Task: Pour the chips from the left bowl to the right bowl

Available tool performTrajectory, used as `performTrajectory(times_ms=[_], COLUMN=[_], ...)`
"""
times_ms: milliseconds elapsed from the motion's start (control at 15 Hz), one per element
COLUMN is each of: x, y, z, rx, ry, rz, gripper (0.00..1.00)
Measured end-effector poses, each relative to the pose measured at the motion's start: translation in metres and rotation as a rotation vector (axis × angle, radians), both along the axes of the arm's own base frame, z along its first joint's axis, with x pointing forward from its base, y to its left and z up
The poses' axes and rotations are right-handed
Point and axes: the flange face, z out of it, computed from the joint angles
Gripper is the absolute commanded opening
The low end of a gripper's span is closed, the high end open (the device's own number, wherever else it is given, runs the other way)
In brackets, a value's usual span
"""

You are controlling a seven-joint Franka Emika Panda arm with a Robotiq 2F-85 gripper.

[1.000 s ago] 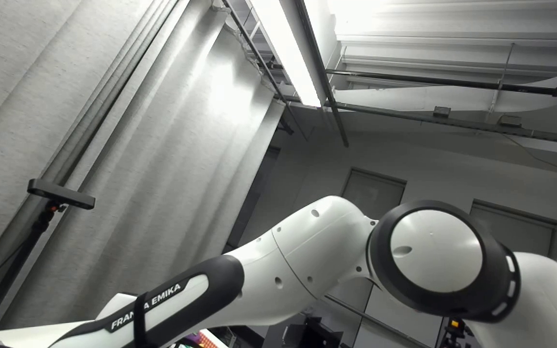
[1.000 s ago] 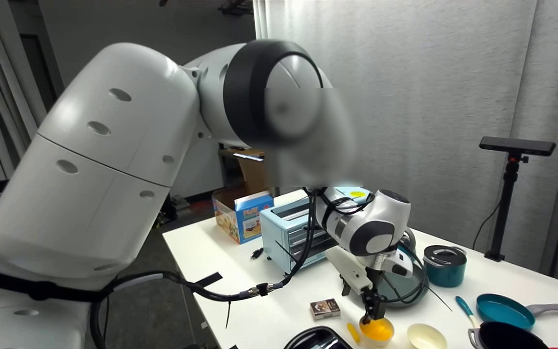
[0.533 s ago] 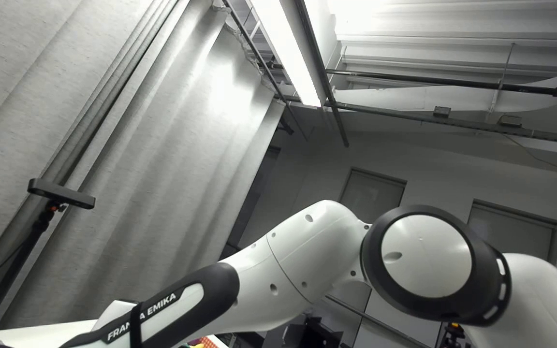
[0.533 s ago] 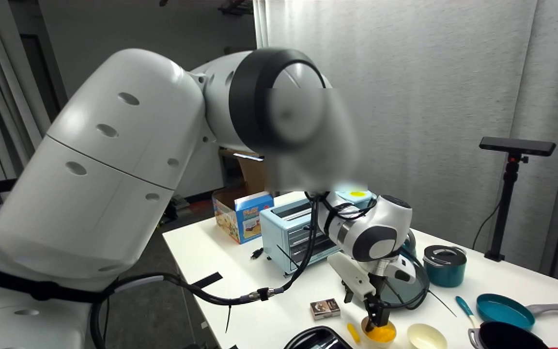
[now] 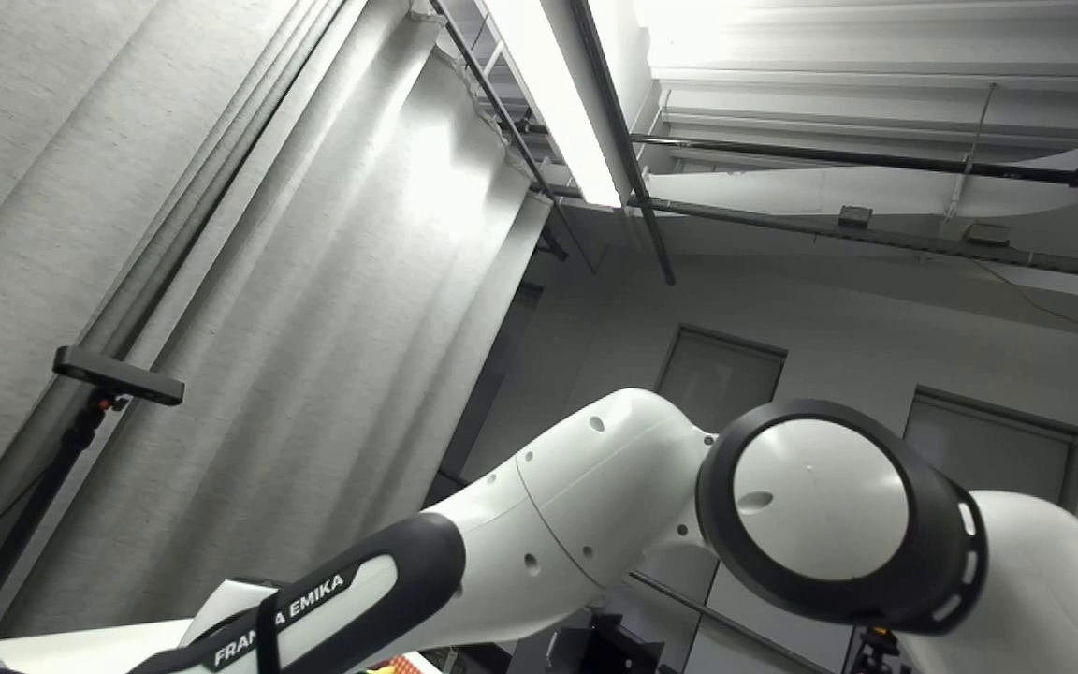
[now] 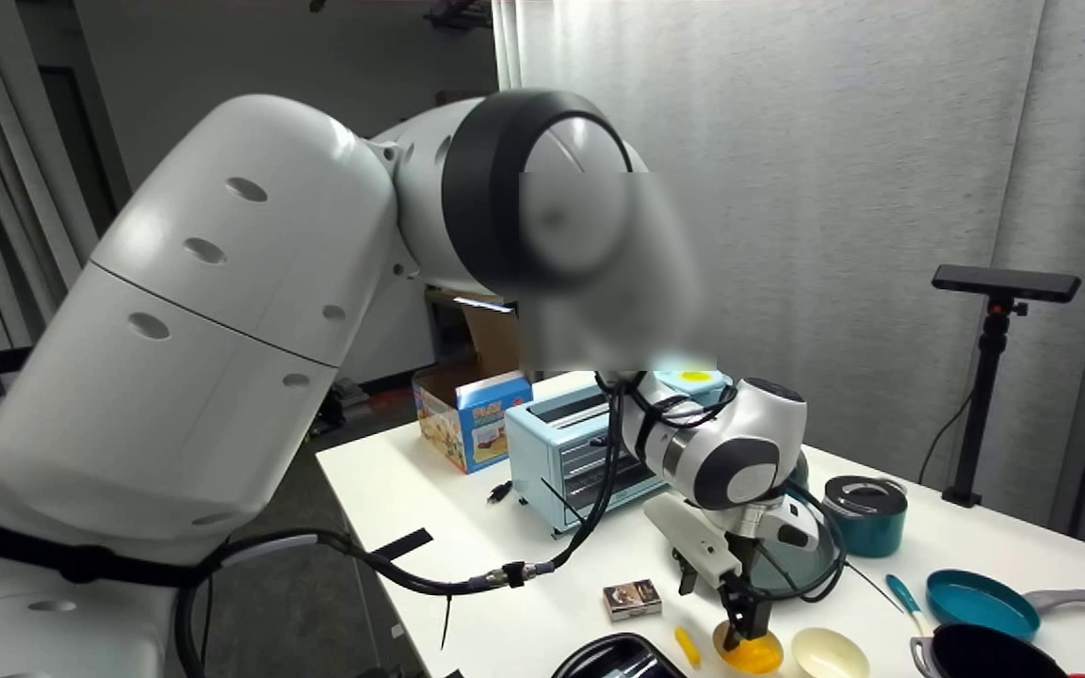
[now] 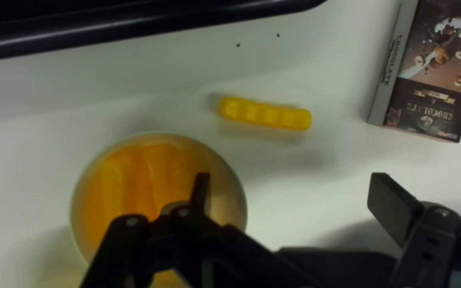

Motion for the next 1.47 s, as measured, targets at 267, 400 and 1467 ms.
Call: performTrajectory(times_ms=[267,400,1467], x=[0.0024,0.0038,0.0055], y=[0.0038,0.0057,0.0011], z=[0.0032,0.0061,0.0094], rx=[-0.02,-0.043,-0.082], ry=[-0.008,-0.015,-0.023], rz=[0.02,0.042,0.07], gripper=[1.0,0.98,0.0])
